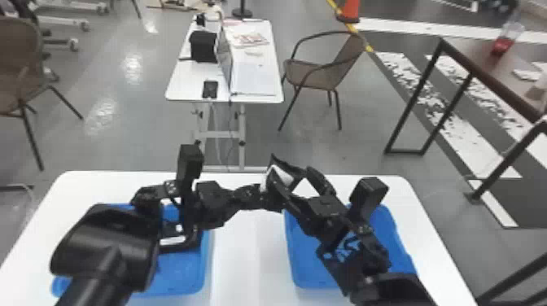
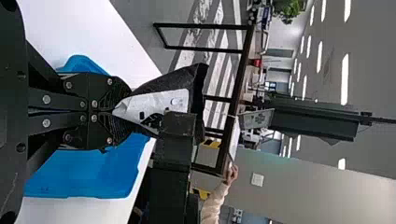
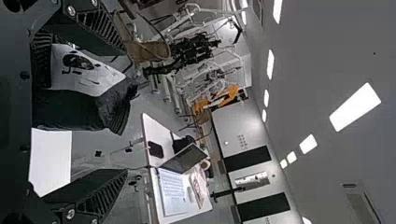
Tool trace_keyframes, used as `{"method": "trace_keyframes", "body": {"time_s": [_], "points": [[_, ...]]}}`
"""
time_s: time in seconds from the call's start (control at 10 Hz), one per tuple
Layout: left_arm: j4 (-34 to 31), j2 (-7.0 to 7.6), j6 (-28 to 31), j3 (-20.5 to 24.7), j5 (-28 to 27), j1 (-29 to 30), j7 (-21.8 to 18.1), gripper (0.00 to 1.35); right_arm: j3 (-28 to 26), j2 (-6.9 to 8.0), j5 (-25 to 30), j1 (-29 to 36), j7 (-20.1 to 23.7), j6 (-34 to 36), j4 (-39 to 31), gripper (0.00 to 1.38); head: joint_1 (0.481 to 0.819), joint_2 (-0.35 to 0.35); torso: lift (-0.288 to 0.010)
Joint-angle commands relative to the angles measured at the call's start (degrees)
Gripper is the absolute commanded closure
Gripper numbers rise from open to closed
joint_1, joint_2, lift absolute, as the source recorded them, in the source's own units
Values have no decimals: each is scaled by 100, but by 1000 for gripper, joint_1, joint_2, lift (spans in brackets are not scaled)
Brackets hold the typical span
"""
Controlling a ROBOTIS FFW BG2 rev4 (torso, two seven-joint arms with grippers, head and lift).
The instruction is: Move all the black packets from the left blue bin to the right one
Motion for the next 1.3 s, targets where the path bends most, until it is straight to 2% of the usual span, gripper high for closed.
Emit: {"method": "trace_keyframes", "body": {"time_s": [0.0, 0.1, 0.2, 0.3, 0.5, 0.6, 0.7, 0.8, 0.9, 1.0, 1.1, 1.2], "points": [[47, -25, -5, -34, 93, -22, 18, 1208, -1, 2, -63, -64, 37, 57, 110, 329, 695, -148, 0], [55, -25, 3, -61, 128, -31, 18, 1208, -1, 28, -89, -73, 28, 57, 145, 929, 695, -149, 0], [55, -7, 21, -87, 128, -31, 27, 1208, -9, 81, -274, -55, 11, 49, 224, 1164, 695, -150, 0], [55, -16, 21, -87, 164, -31, 36, 1208, -9, 98, -265, -29, 11, -180, 294, 1268, 695, -152, 0], [55, 1, 47, -87, 216, -22, 53, 1207, -9, 151, -203, -11, 11, -452, 329, 1268, 695, -154, 0], [55, 10, 47, -87, 304, 4, 124, 1131, -9, 151, -300, -11, 11, -487, 364, 1268, 695, -156, 0], [55, 10, 47, -52, 383, 48, 238, 992, -9, 151, -441, -11, 11, -549, 417, 1268, 695, -155, 0], [55, 10, 126, 36, 410, 145, 370, 541, -9, 160, -625, -11, 11, -619, 514, 1268, 695, -154, 0], [55, 1, 188, 203, 374, 259, 405, 199, -88, 160, -766, -29, 11, -672, 611, 1268, 695, -151, 0], [38, 1, 118, 379, 401, 374, 475, 70, -203, 160, -775, -38, 11, -690, 681, 1268, 695, -149, 0], [-94, -25, 118, 669, 401, 558, 519, 101, -370, 160, -801, -99, 2, -707, 857, 1268, 695, -146, 0], [-437, -78, 170, 1047, 410, 883, 713, -1, -633, 160, -766, -222, -7, -707, 1235, 1268, 695, -145, 0]]}}
